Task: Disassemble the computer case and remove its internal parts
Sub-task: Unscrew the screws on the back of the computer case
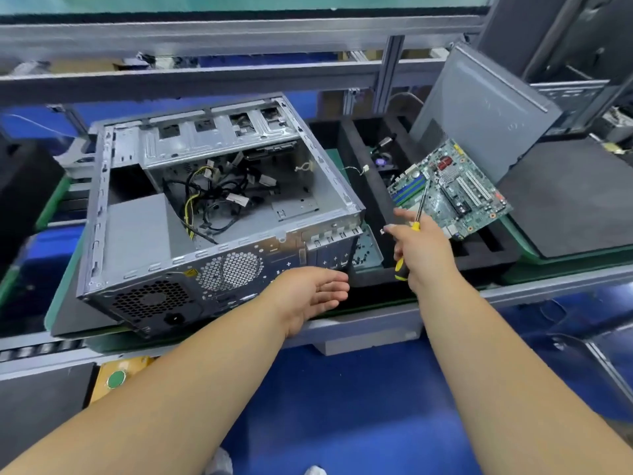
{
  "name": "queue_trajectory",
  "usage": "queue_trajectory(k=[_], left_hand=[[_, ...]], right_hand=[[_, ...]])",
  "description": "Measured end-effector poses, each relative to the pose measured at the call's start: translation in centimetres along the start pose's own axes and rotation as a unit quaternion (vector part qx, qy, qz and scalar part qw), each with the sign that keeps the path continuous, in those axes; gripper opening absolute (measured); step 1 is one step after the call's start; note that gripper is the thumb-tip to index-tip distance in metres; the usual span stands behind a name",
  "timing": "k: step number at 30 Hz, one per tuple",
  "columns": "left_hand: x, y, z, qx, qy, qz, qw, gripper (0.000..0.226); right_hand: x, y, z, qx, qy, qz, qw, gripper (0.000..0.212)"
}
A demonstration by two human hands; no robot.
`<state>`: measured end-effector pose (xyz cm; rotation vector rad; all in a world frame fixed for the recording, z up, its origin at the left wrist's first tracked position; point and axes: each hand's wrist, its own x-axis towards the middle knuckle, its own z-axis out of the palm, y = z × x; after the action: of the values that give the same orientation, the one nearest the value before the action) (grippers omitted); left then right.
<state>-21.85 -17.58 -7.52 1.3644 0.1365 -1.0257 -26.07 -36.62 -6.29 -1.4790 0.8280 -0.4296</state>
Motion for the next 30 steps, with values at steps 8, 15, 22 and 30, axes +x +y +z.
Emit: queue_trajectory(k=[8, 15, 22, 30], left_hand=[[-0.7, 0.0, -0.5, -0.023, 0.010, -0.008, 1.000, 0.018], [-2.9, 0.1, -2.4, -0.036, 0.037, 0.004, 0.999, 0.018], [-6.5, -1.4, -5.9, -0.051, 0.062, 0.003, 0.997, 0.018], [-12.1, -4.0, -14.3, -0.115, 0.129, 0.008, 0.985, 0.018]], right_hand=[[-0.7, 1.0, 0.5, 0.021, -0.040, 0.029, 0.999, 0.027], [-4.8, 1.6, 3.3, 0.038, -0.100, 0.031, 0.994, 0.021], [-10.6, 1.0, 6.3, 0.017, -0.150, 0.013, 0.988, 0.018], [-19.5, 2.3, 13.5, -0.055, -0.218, 0.064, 0.972, 0.021]])
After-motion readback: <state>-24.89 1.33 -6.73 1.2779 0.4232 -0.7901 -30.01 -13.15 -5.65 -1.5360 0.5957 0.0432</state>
